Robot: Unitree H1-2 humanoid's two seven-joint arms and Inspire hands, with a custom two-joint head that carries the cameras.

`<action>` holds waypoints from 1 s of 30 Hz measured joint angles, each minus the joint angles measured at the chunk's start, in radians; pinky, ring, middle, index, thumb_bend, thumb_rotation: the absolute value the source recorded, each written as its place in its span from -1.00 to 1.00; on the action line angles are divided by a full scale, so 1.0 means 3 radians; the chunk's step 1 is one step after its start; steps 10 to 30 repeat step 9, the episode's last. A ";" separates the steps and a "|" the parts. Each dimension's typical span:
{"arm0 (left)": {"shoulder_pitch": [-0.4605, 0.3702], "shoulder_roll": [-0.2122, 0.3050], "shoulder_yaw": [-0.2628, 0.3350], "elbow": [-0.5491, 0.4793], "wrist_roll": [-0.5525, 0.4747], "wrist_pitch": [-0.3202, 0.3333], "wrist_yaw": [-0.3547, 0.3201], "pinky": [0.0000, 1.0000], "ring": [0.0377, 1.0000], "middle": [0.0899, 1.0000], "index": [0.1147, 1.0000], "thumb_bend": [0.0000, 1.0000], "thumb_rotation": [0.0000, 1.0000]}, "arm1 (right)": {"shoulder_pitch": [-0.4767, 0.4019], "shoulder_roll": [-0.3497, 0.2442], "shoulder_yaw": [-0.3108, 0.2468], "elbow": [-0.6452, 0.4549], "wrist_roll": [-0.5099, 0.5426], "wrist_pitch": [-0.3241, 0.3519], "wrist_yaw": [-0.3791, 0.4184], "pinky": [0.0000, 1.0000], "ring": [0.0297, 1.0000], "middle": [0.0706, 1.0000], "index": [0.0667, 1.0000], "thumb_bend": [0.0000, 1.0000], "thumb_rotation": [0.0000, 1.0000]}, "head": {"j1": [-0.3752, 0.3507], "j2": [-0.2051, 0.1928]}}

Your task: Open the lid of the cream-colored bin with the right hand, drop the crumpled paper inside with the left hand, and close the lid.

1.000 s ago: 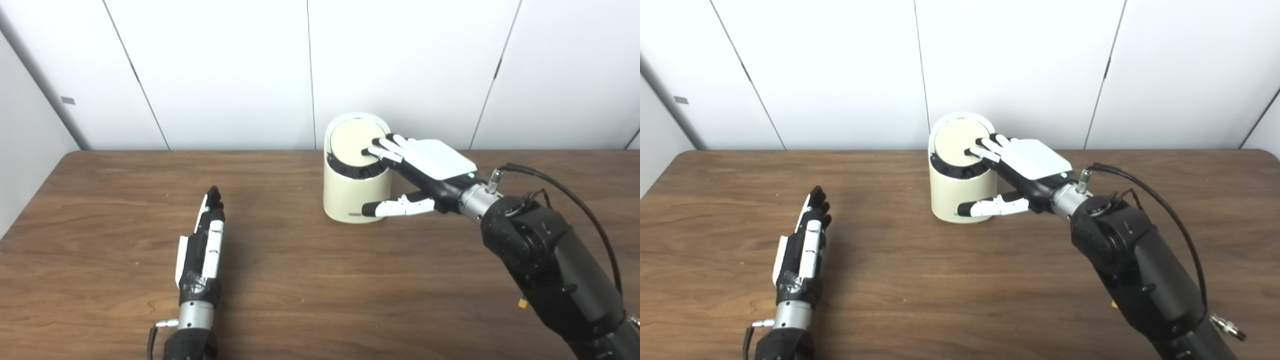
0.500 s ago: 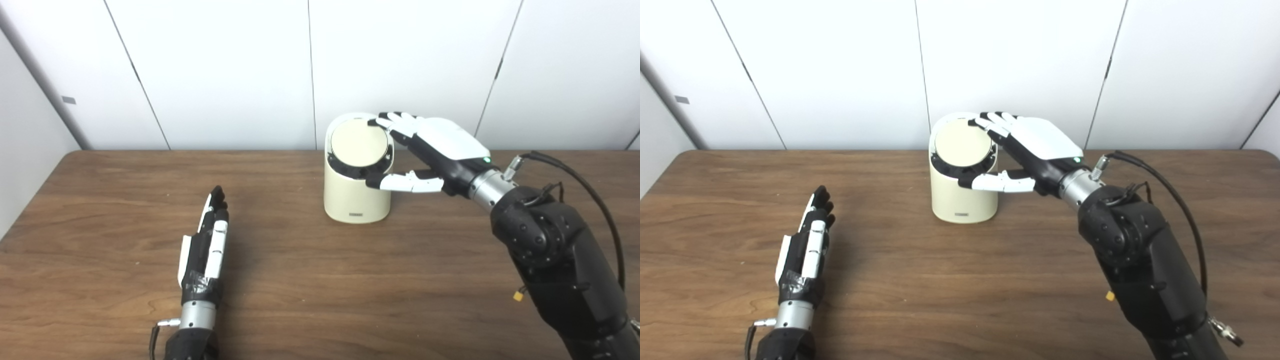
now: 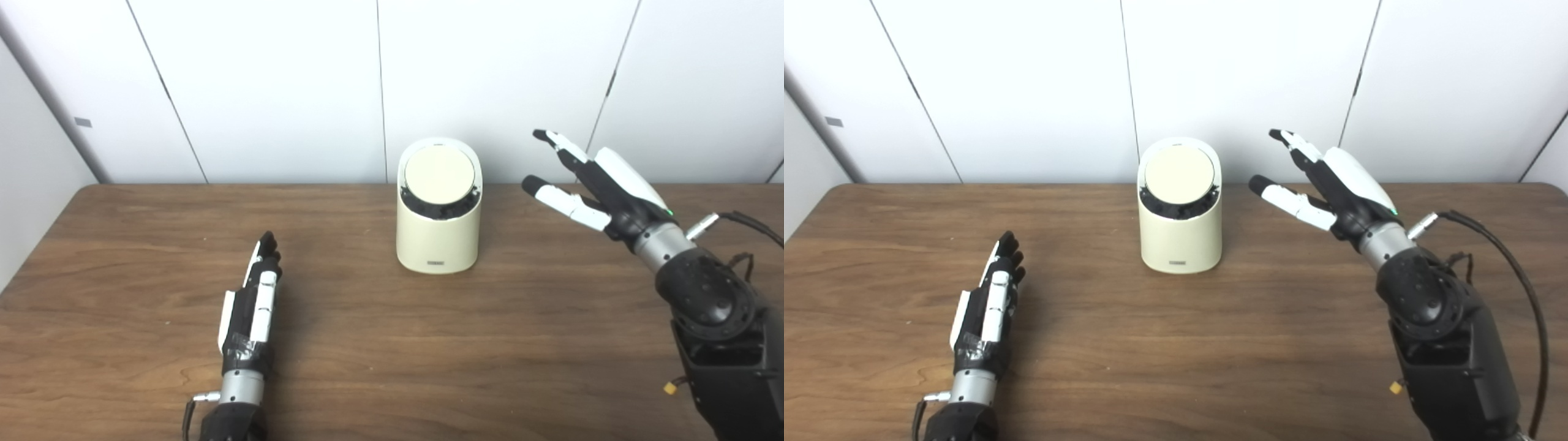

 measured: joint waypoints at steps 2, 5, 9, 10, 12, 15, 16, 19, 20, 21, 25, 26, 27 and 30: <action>0.0007 0.0000 0.0003 -0.0014 -0.0001 0.0037 0.0001 0.98 1.00 1.00 1.00 -0.11 0.81 | 0.0090 -0.0018 -0.0053 0.0009 0.0117 0.0000 -0.0036 0.84 0.91 0.90 0.83 0.16 1.00 | -0.0015 0.0010; 0.0018 0.0000 0.0008 -0.0034 -0.0007 0.0096 0.0002 1.00 1.00 1.00 1.00 -0.10 0.83 | 0.0171 0.0025 -0.0207 0.0126 0.0399 -0.0013 -0.0157 0.88 0.94 0.92 0.85 0.19 1.00 | -0.0031 0.0031; 0.0034 0.0004 0.0007 -0.0055 -0.0021 0.0116 -0.0003 1.00 1.00 1.00 1.00 -0.11 0.89 | 0.0281 0.0179 -0.0462 0.0219 0.0943 0.0054 -0.0260 0.99 1.00 0.99 0.87 0.18 1.00 | -0.0051 0.0066; 0.0034 0.0004 0.0007 -0.0055 -0.0021 0.0116 -0.0003 1.00 1.00 1.00 1.00 -0.11 0.89 | 0.0281 0.0179 -0.0462 0.0219 0.0943 0.0054 -0.0260 0.99 1.00 0.99 0.87 0.18 1.00 | -0.0051 0.0066; 0.0034 0.0004 0.0007 -0.0055 -0.0021 0.0116 -0.0003 1.00 1.00 1.00 1.00 -0.11 0.89 | 0.0281 0.0179 -0.0462 0.0219 0.0943 0.0054 -0.0260 0.99 1.00 0.99 0.87 0.18 1.00 | -0.0051 0.0066; 0.0034 0.0004 0.0007 -0.0055 -0.0021 0.0116 -0.0003 1.00 1.00 1.00 1.00 -0.11 0.89 | 0.0281 0.0179 -0.0462 0.0219 0.0943 0.0054 -0.0260 0.99 1.00 0.99 0.87 0.18 1.00 | -0.0051 0.0066; 0.0034 0.0004 0.0007 -0.0055 -0.0021 0.0116 -0.0003 1.00 1.00 1.00 1.00 -0.11 0.89 | 0.0281 0.0179 -0.0462 0.0219 0.0943 0.0054 -0.0260 0.99 1.00 0.99 0.87 0.18 1.00 | -0.0051 0.0066; 0.0034 0.0004 0.0007 -0.0055 -0.0021 0.0116 -0.0003 1.00 1.00 1.00 1.00 -0.11 0.89 | 0.0281 0.0179 -0.0462 0.0219 0.0943 0.0054 -0.0260 0.99 1.00 0.99 0.87 0.18 1.00 | -0.0051 0.0066; 0.0034 0.0004 0.0007 -0.0055 -0.0021 0.0116 -0.0003 1.00 1.00 1.00 1.00 -0.11 0.89 | 0.0281 0.0179 -0.0462 0.0219 0.0943 0.0054 -0.0260 0.99 1.00 0.99 0.87 0.18 1.00 | -0.0051 0.0066; 0.0034 0.0004 0.0007 -0.0055 -0.0021 0.0116 -0.0003 1.00 1.00 1.00 1.00 -0.11 0.89 | 0.0281 0.0179 -0.0462 0.0219 0.0943 0.0054 -0.0260 0.99 1.00 0.99 0.87 0.18 1.00 | -0.0051 0.0066; 0.0034 0.0004 0.0007 -0.0055 -0.0021 0.0116 -0.0003 1.00 1.00 1.00 1.00 -0.11 0.89 | 0.0281 0.0179 -0.0462 0.0219 0.0943 0.0054 -0.0260 0.99 1.00 0.99 0.87 0.18 1.00 | -0.0051 0.0066; 0.0034 0.0004 0.0007 -0.0055 -0.0021 0.0116 -0.0003 1.00 1.00 1.00 1.00 -0.11 0.89 | 0.0281 0.0179 -0.0462 0.0219 0.0943 0.0054 -0.0260 0.99 1.00 0.99 0.87 0.18 1.00 | -0.0051 0.0066; 0.0034 0.0004 0.0007 -0.0055 -0.0021 0.0116 -0.0003 1.00 1.00 1.00 1.00 -0.11 0.89 | 0.0281 0.0179 -0.0462 0.0219 0.0943 0.0054 -0.0260 0.99 1.00 0.99 0.87 0.18 1.00 | -0.0051 0.0066; 0.0034 0.0004 0.0007 -0.0055 -0.0021 0.0116 -0.0003 1.00 1.00 1.00 1.00 -0.11 0.89 | 0.0281 0.0179 -0.0462 0.0219 0.0943 0.0054 -0.0260 0.99 1.00 0.99 0.87 0.18 1.00 | -0.0051 0.0066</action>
